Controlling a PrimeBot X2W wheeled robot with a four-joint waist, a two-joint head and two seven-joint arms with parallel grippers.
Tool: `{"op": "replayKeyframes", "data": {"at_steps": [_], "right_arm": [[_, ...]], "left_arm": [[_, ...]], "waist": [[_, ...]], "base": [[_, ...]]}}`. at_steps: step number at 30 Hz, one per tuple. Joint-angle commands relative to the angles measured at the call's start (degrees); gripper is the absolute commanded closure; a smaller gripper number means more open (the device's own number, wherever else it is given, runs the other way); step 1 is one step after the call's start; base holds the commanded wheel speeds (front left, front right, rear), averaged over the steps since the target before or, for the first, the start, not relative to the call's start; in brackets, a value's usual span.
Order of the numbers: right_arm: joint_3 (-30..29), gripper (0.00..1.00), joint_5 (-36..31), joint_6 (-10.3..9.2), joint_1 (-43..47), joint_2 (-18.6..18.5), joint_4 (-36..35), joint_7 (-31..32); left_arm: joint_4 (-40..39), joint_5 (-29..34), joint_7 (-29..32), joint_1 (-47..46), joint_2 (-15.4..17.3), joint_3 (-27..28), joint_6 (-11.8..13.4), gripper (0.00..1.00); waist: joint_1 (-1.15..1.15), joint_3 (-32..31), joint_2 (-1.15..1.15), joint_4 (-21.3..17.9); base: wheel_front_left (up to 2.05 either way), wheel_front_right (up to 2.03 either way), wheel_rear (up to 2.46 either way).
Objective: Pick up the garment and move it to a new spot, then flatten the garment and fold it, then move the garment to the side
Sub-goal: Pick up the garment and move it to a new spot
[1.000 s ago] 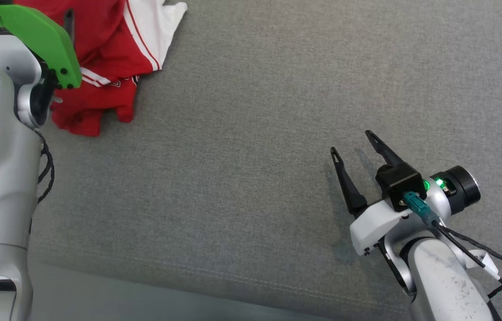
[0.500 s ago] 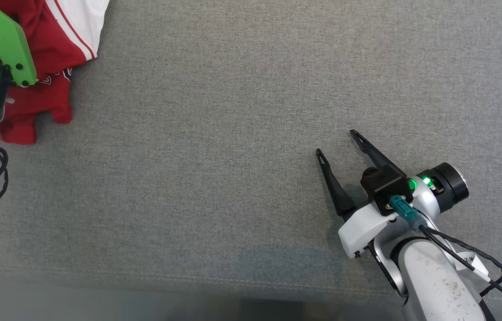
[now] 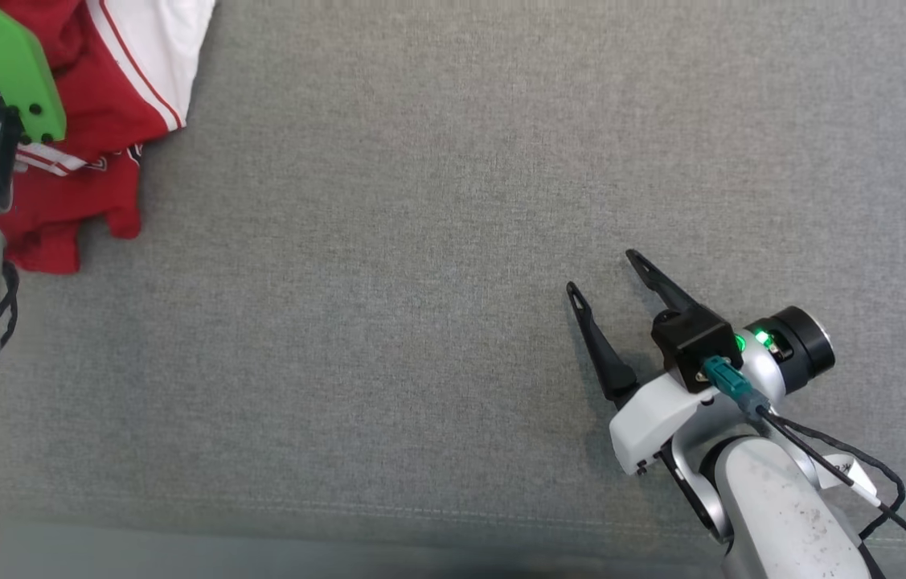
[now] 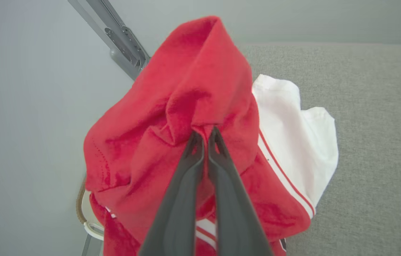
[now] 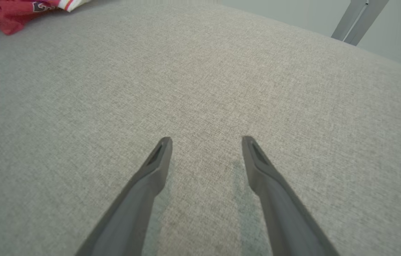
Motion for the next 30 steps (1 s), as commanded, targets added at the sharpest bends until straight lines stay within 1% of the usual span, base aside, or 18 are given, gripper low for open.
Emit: {"op": "replayKeyframes", "data": {"at_steps": [1,4,8,16,18,21,25,30], "right_arm": [[-0.01,0.00,0.71,-0.02,0.53,-0.15,0.61,-0.65],[-0.20,0.00,2.16,-0.02,1.41,-0.15,1.99,-1.32],[-1.10,0.00,3.68,-0.02,2.93,-0.15,3.45,-2.02],[-2.60,0.00,5.56,-0.02,5.70,-0.15,5.05,-2.81],[-2.57,0.00,6.00,-0.02,6.20,-0.15,5.38,-2.99],[-2.86,0.00,6.68,-0.02,6.88,-0.15,5.47,-3.16],[-3.70,0.00,7.25,-0.02,7.47,-0.13,5.49,-3.29],[-3.84,0.00,7.70,-0.02,6.97,-0.13,5.31,-3.63]], "left_arm": [[-0.94,0.49,-0.94,-1.58,-0.35,-0.37,-0.52,1.00],[-3.47,1.45,-3.87,-2.41,-1.21,-1.57,-0.97,1.00],[-6.32,1.79,-5.60,-3.25,-3.53,-3.63,-2.54,1.00],[-11.26,0.72,-6.79,-2.74,-10.20,-7.33,-4.94,1.00],[-12.38,-0.53,-7.15,-2.23,-12.43,-7.55,-5.50,1.00],[-14.45,-2.15,-7.74,-2.02,-14.77,-8.17,-6.07,1.00],[-16.61,-5.23,-8.37,-0.21,-17.00,-9.21,-5.43,1.00],[-16.17,-8.06,-7.64,4.17,-17.47,-11.60,-3.36,1.00]], "waist": [[-0.01,-3.18,0.00,0.08],[-0.01,-6.40,0.00,-0.47],[-0.01,-10.40,0.00,-1.83],[-0.01,-16.14,0.00,-6.59],[-0.01,-17.03,0.00,-7.98],[-0.01,-17.57,0.00,-9.76],[-0.01,-17.32,0.00,-11.28],[-0.01,-15.93,0.00,-12.40]], "base": [[0.00,0.00,0.00],[0.00,0.00,0.00],[0.00,0.00,0.00],[0.00,0.00,0.00],[0.00,0.00,0.00],[0.00,0.00,0.00],[0.00,0.00,0.00],[0.00,0.00,0.00]]}}
